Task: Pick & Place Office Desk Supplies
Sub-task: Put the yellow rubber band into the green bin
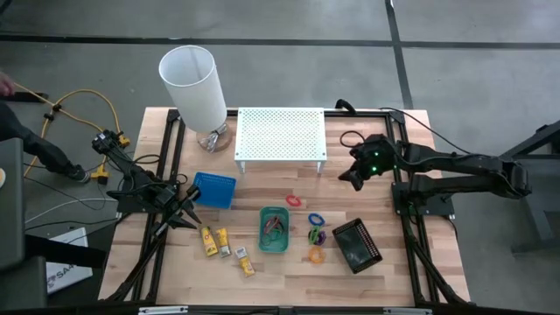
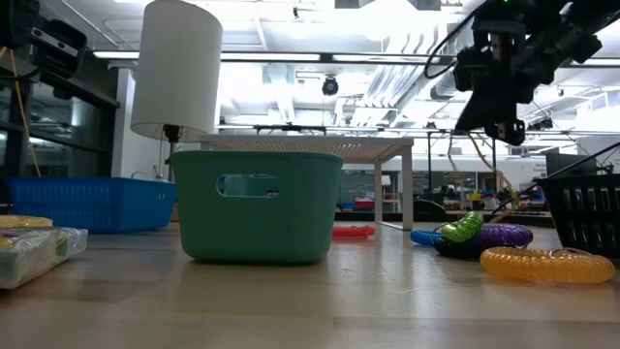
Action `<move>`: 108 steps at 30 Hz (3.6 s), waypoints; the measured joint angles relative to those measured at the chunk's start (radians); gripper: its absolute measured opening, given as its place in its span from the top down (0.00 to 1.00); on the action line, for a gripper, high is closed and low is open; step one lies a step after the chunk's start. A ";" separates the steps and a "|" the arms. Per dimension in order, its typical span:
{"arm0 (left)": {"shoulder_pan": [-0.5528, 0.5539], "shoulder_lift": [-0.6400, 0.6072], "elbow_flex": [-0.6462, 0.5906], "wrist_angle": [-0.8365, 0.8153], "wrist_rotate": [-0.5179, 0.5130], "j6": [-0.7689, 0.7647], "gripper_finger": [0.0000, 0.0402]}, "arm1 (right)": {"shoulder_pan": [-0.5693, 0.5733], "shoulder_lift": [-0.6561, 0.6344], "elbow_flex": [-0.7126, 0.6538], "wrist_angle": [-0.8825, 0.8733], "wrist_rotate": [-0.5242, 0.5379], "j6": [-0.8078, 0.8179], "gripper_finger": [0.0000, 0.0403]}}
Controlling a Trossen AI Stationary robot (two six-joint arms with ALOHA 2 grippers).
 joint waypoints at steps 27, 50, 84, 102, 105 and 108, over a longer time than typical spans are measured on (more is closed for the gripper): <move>0.000 0.000 0.000 0.000 0.000 0.000 0.80 | 0.230 0.195 0.000 0.535 -0.073 0.010 0.99; 0.000 0.000 0.000 0.000 0.000 0.000 0.80 | 0.406 0.667 0.412 0.617 -0.032 -0.161 0.99; 0.000 0.000 0.000 0.000 0.000 0.000 0.80 | 0.570 0.931 0.444 0.756 0.288 -0.043 0.99; 0.000 0.002 0.000 0.000 0.000 0.000 0.80 | 0.611 0.999 0.444 0.754 0.348 0.061 0.93; 0.000 0.002 0.000 0.000 0.000 0.000 0.80 | 0.613 0.999 0.445 0.755 0.352 0.062 0.88; 0.000 0.002 0.000 0.000 0.000 0.000 0.80 | 0.613 0.999 0.444 0.762 0.351 0.052 0.84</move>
